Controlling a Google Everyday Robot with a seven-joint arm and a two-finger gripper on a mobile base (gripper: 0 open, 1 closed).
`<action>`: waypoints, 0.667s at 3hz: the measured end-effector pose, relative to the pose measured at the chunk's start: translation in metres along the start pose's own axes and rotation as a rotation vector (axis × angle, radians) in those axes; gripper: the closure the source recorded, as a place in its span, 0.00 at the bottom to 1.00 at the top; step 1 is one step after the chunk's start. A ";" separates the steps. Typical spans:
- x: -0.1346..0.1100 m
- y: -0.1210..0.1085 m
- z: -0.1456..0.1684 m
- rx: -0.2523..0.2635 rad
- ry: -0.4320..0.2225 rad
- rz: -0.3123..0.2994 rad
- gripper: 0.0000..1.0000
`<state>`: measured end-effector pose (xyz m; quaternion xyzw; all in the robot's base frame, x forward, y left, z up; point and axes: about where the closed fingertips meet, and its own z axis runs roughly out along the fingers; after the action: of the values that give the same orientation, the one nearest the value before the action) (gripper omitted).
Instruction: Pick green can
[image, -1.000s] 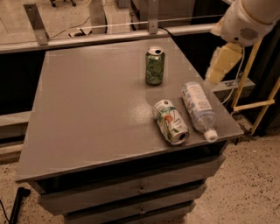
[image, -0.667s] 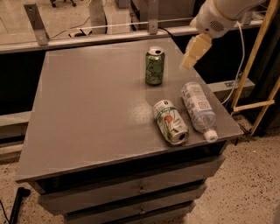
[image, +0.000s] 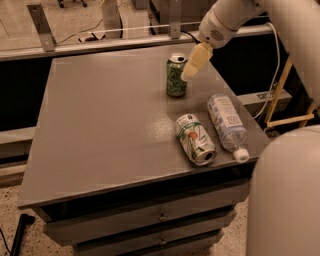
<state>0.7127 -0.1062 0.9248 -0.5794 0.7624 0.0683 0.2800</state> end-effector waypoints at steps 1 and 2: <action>-0.006 0.001 0.027 -0.059 -0.002 0.015 0.00; -0.018 0.011 0.047 -0.134 -0.018 0.005 0.01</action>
Offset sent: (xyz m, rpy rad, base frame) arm 0.0136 0.0477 -0.0345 0.0562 0.1501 0.0926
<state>0.7221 -0.0669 0.8921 -0.5942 0.7550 0.1250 0.2475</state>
